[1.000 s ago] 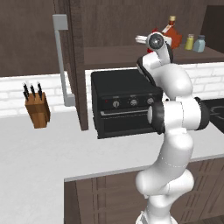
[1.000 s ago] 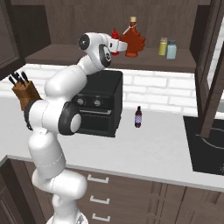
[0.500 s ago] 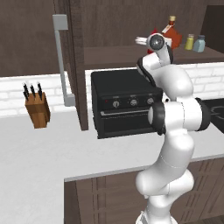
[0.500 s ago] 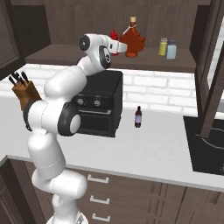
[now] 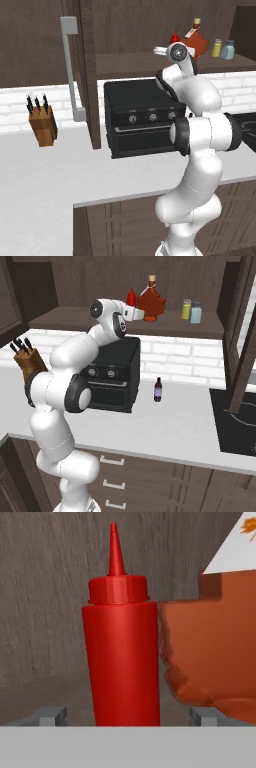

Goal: Put the shaker and condiment bottle from the counter next to their counterparts in the cabinet.

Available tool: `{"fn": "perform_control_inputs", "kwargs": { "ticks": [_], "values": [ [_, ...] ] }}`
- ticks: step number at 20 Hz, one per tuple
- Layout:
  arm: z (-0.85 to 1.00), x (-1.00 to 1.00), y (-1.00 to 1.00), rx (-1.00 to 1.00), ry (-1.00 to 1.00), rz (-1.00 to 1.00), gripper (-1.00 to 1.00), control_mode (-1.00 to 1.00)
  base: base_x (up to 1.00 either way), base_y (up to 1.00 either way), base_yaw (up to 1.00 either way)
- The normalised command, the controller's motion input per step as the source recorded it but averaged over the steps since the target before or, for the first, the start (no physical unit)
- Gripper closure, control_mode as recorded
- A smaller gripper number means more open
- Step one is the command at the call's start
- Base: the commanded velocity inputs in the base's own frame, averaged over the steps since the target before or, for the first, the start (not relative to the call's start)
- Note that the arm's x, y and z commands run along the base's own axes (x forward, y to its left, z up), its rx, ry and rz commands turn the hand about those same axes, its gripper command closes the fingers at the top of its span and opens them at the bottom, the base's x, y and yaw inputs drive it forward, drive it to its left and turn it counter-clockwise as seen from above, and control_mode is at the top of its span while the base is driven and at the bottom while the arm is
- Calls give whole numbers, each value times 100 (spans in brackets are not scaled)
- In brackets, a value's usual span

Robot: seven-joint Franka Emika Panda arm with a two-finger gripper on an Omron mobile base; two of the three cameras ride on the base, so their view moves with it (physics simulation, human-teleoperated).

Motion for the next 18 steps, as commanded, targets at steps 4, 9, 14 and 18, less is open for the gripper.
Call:
{"fn": "perform_control_inputs", "kwargs": {
  "ticks": [4, 9, 14, 18],
  "values": [
    [7, -22, 16, 0, 0, 0, -100, -100, 0, 0, 0],
    [9, -29, 14, 0, -1, 0, -100, -100, 0, 0, 0],
    [3, -37, 2, 0, 0, 0, -100, -100, 0, 0, 0],
    [11, -63, 0, 0, 0, 0, -100, -100, 0, 0, 0]
  ]
}}
